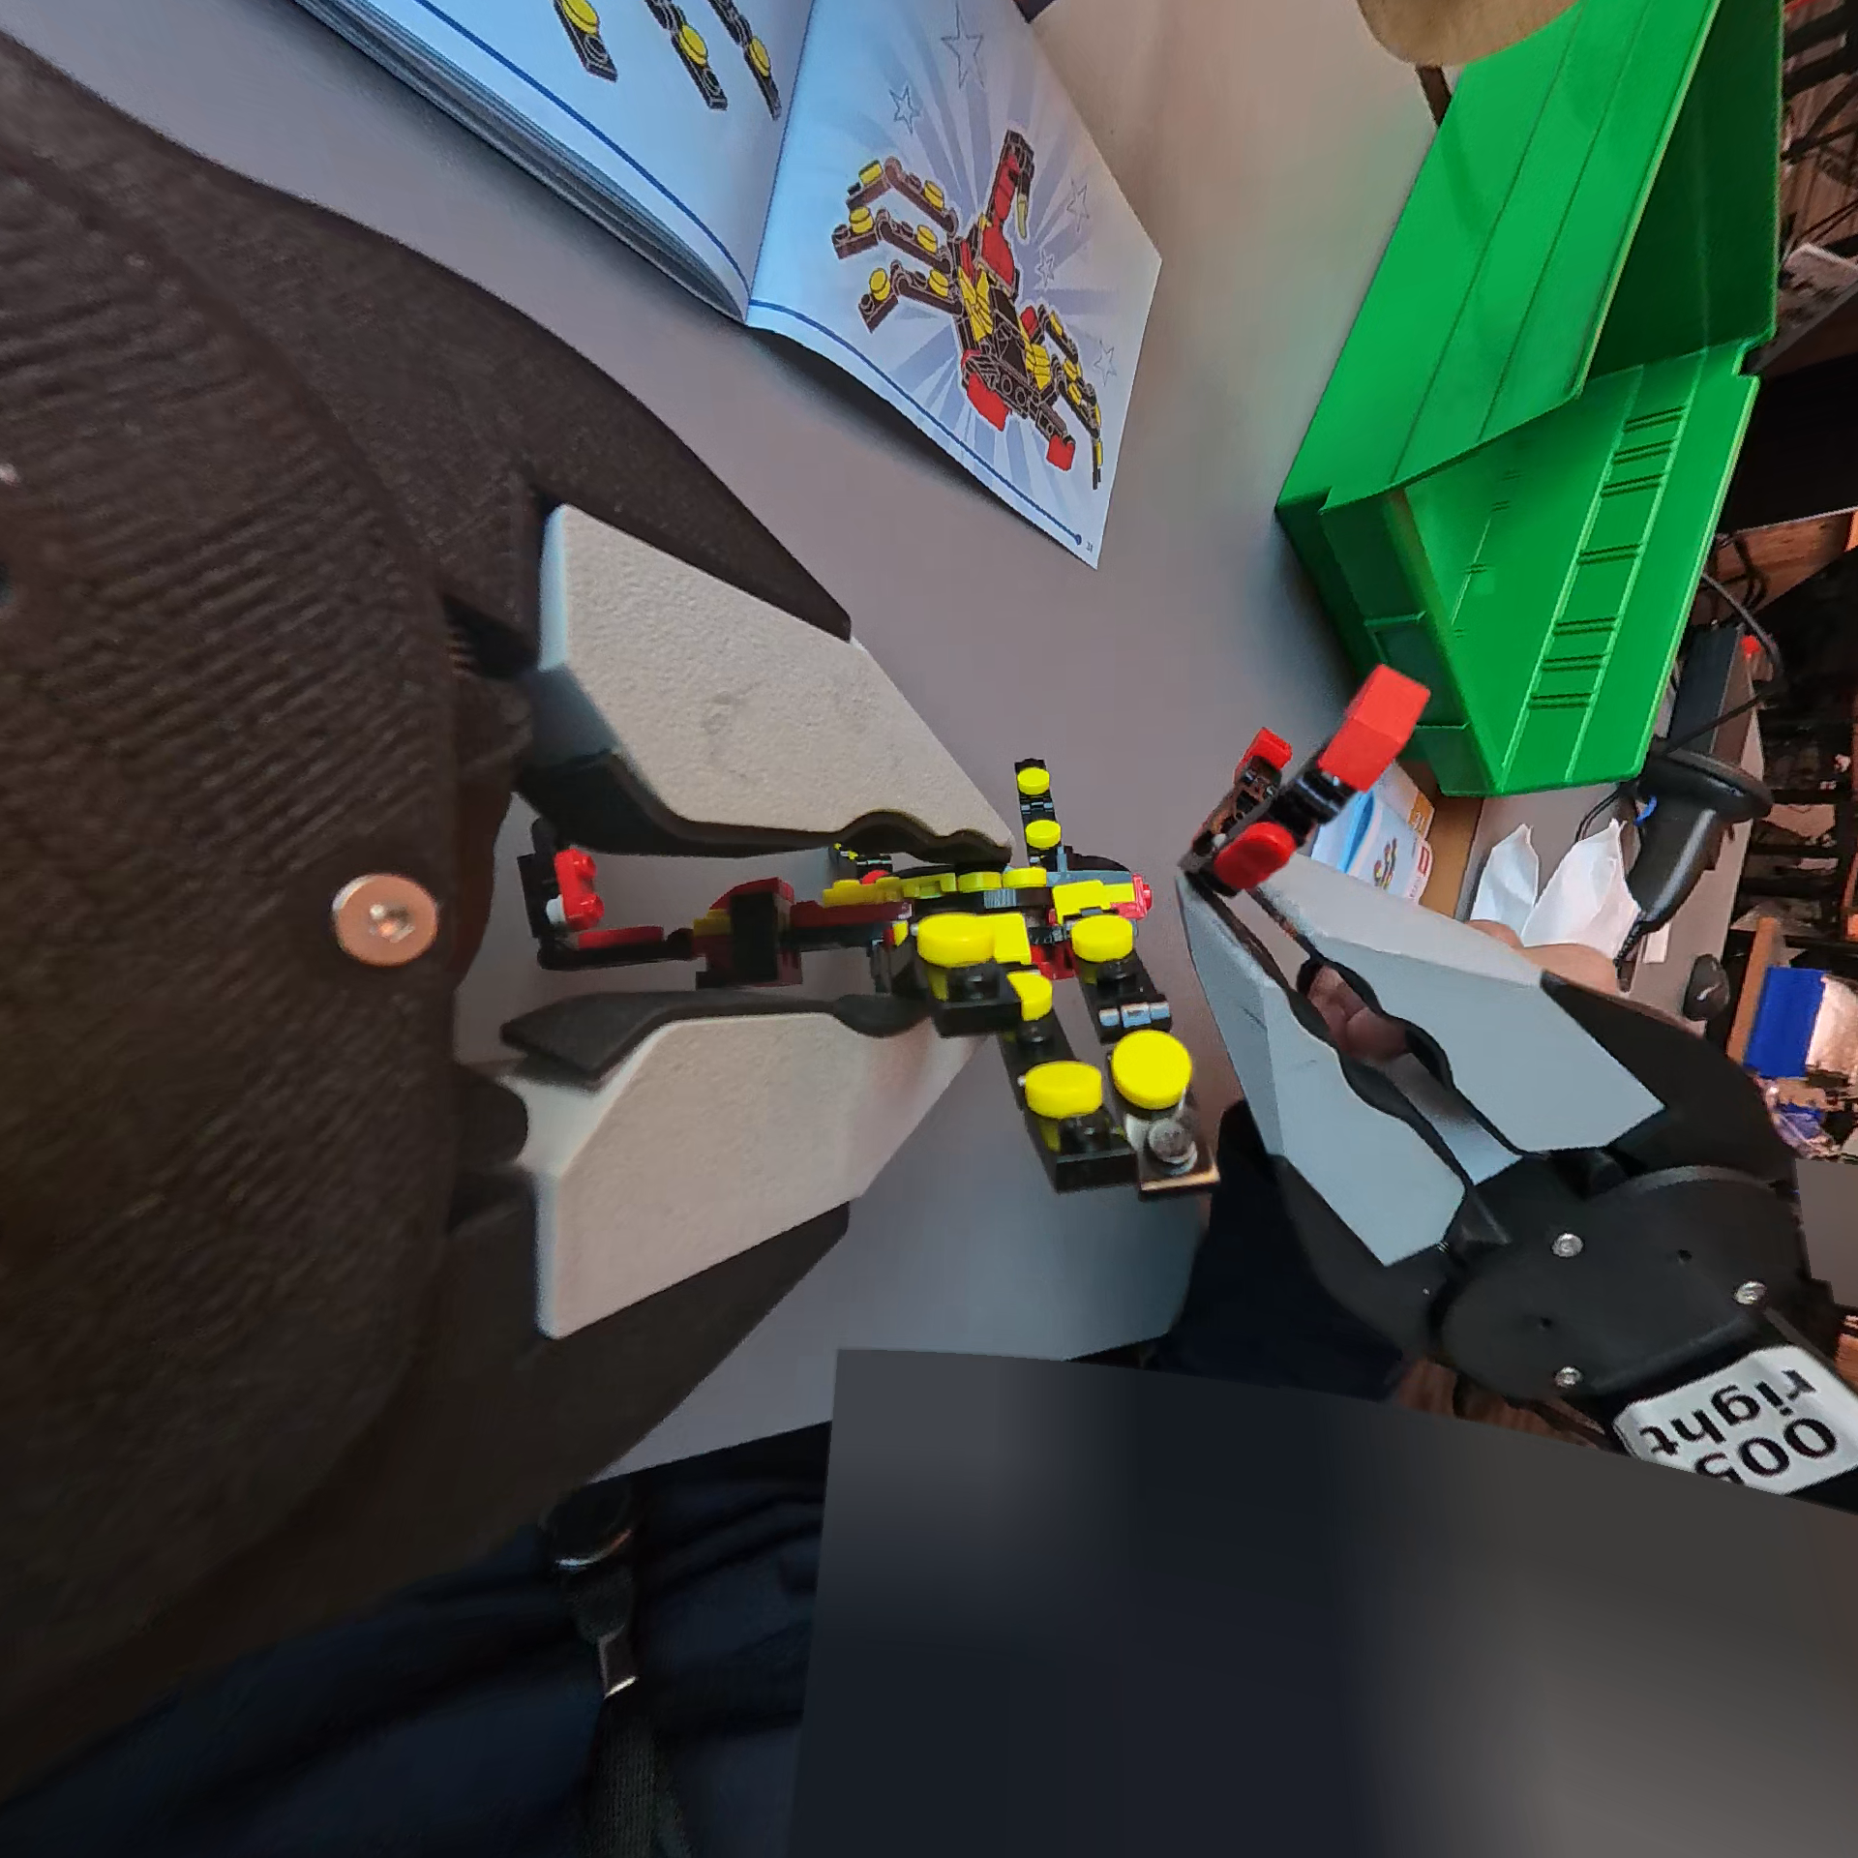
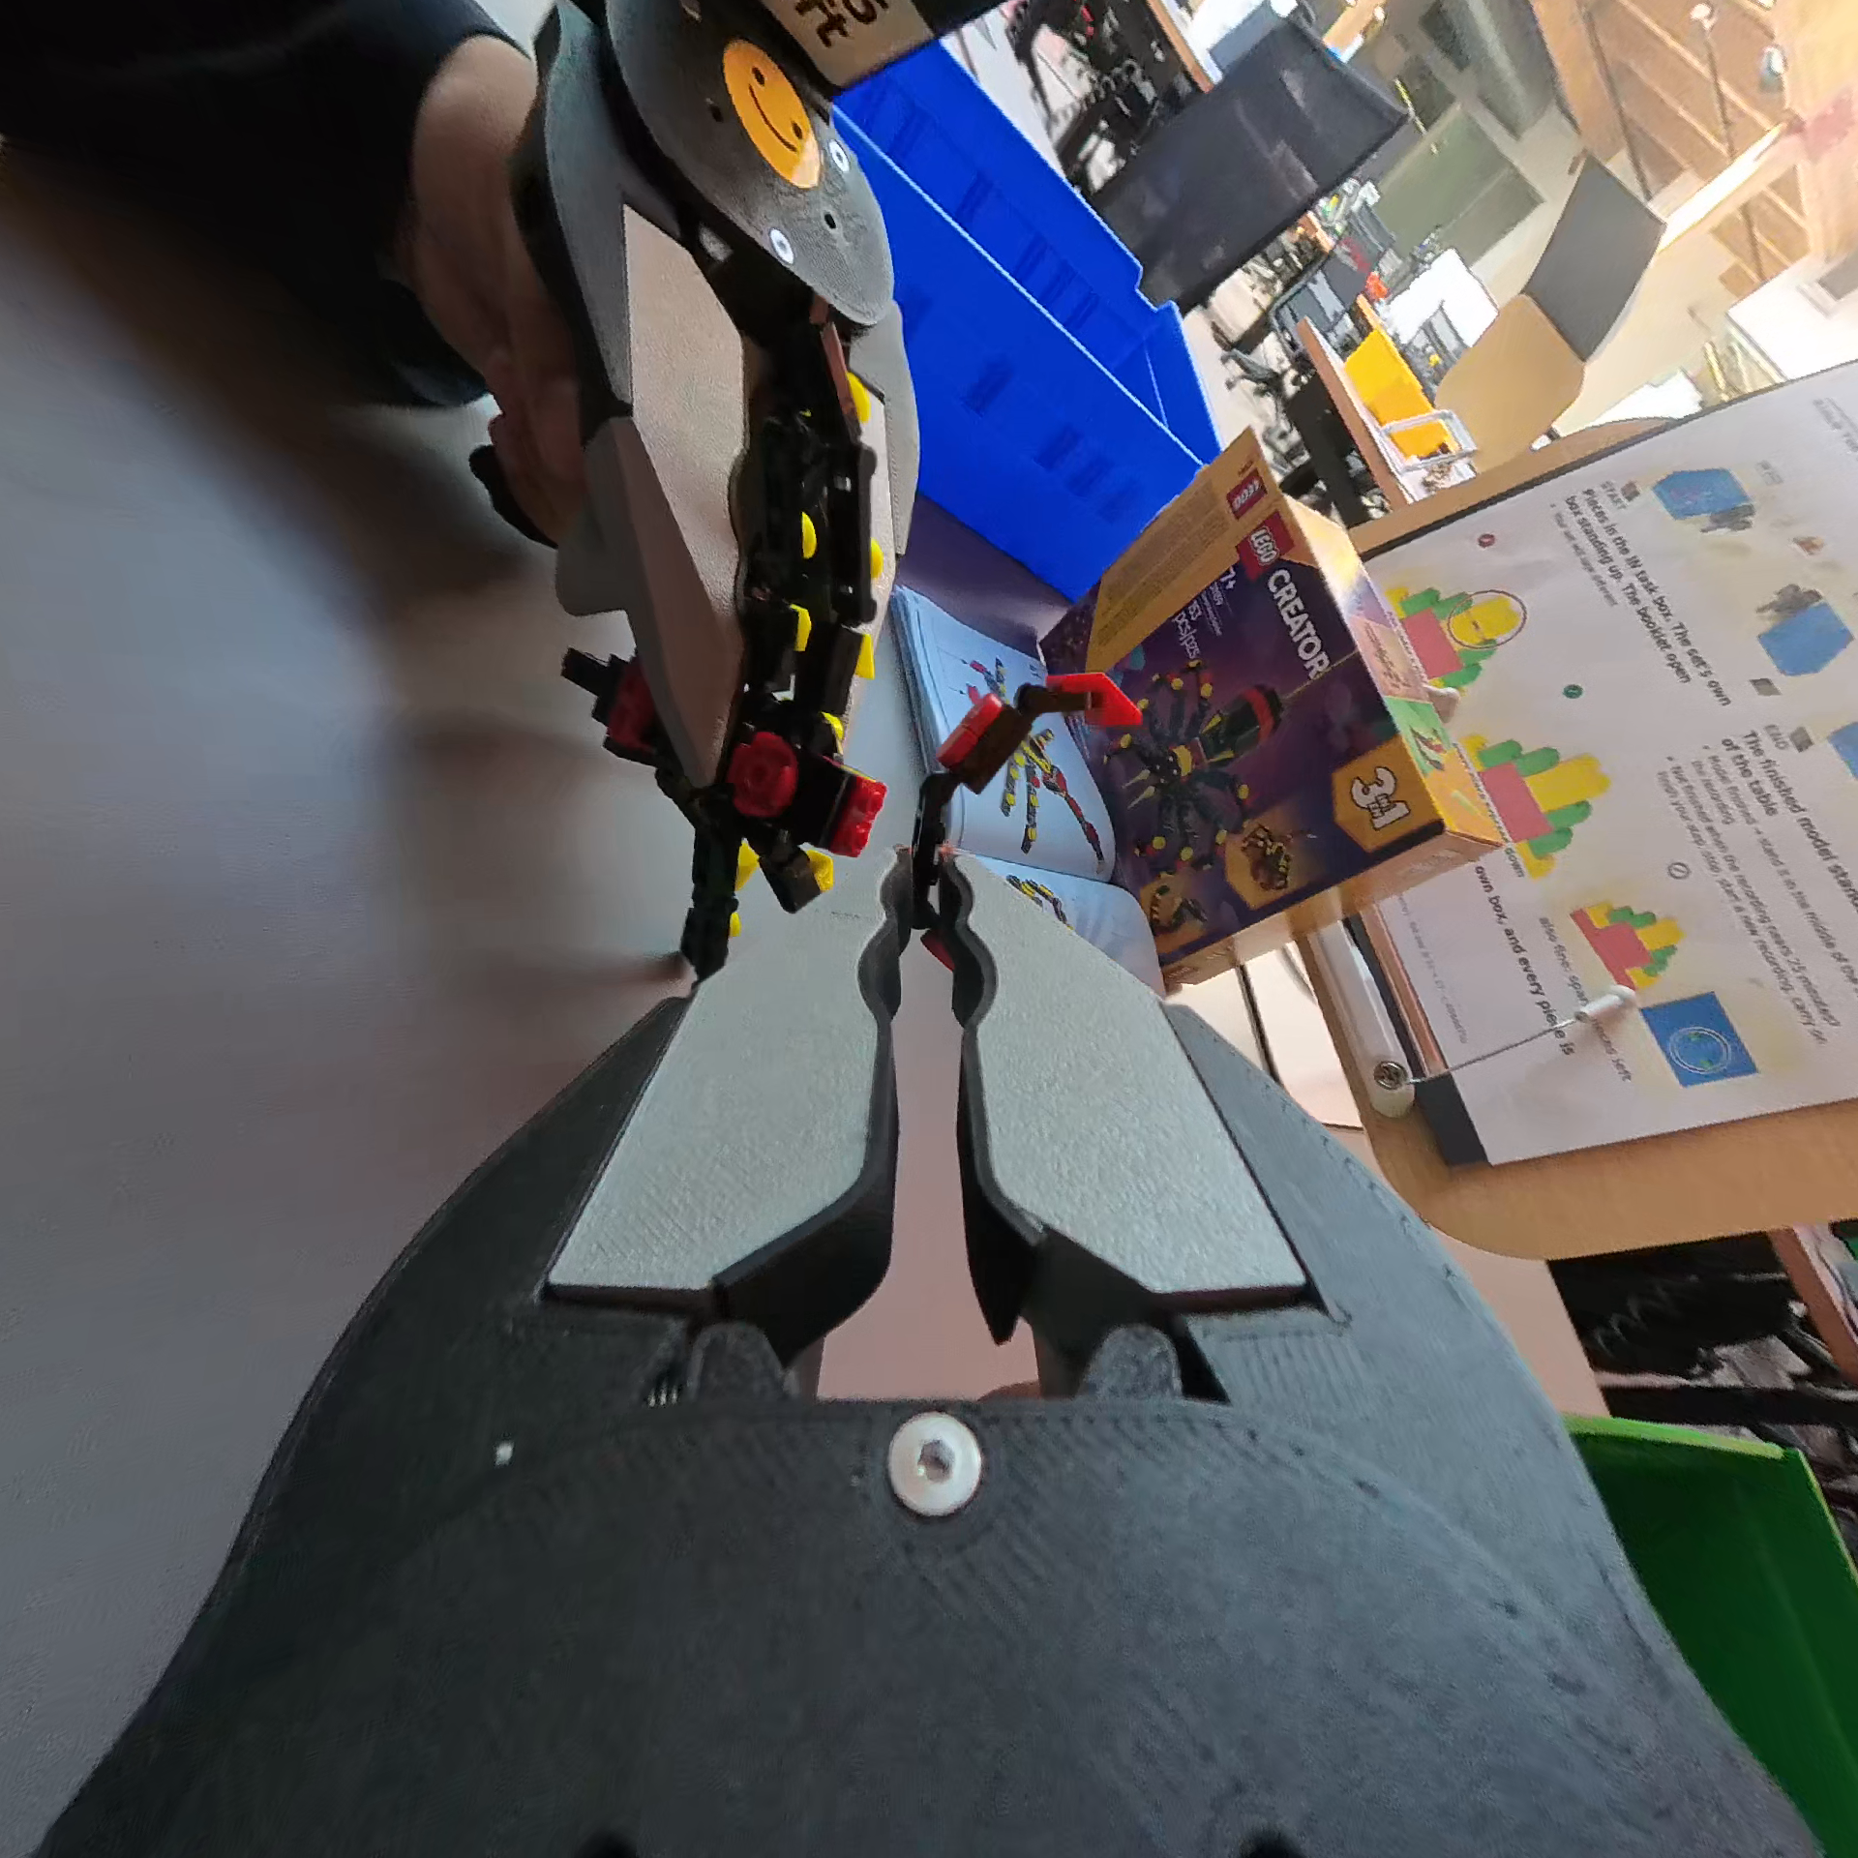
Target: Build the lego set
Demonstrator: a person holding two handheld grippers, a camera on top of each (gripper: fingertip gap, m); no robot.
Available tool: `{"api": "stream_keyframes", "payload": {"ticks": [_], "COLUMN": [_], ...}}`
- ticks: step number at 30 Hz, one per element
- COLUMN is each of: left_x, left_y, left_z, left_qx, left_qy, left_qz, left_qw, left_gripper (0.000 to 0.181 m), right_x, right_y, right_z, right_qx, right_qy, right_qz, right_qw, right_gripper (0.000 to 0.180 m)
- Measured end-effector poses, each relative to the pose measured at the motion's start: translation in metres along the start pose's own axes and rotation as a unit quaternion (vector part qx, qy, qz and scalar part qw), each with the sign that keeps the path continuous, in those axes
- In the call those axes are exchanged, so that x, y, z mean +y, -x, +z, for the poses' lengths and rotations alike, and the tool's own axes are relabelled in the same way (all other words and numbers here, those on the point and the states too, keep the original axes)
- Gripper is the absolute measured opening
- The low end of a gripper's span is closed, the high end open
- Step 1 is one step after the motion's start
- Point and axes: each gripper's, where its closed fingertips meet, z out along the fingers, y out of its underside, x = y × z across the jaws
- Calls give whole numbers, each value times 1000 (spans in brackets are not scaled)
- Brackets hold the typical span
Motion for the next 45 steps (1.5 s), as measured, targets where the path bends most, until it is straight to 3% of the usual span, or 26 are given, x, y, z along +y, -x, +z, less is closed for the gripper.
{"api": "stream_keyframes", "payload": {"ticks": [18, 28, 40, 45], "left_x": [2, 2, 3, 7], "left_y": [-5, -4, -1, 13], "left_z": [2, 2, 1, -6], "left_qx": [13, 11, 1, -50], "left_qy": [7, 7, 10, 29], "left_qz": [-5, -9, -4, 36], "left_qw": [1000, 1000, 1000, 998], "left_gripper": [21, 21, 21, 21], "right_x": [0, -1, 7, 50], "right_y": [12, 12, 12, -2], "right_z": [0, -1, 3, -10], "right_qx": [-25, 23, 9, 10], "right_qy": [27, 62, 60, 148], "right_qz": [-67, -173, -121, -88], "right_qw": [997, 983, 991, 985], "right_gripper": [1, 1, 1, 0]}}
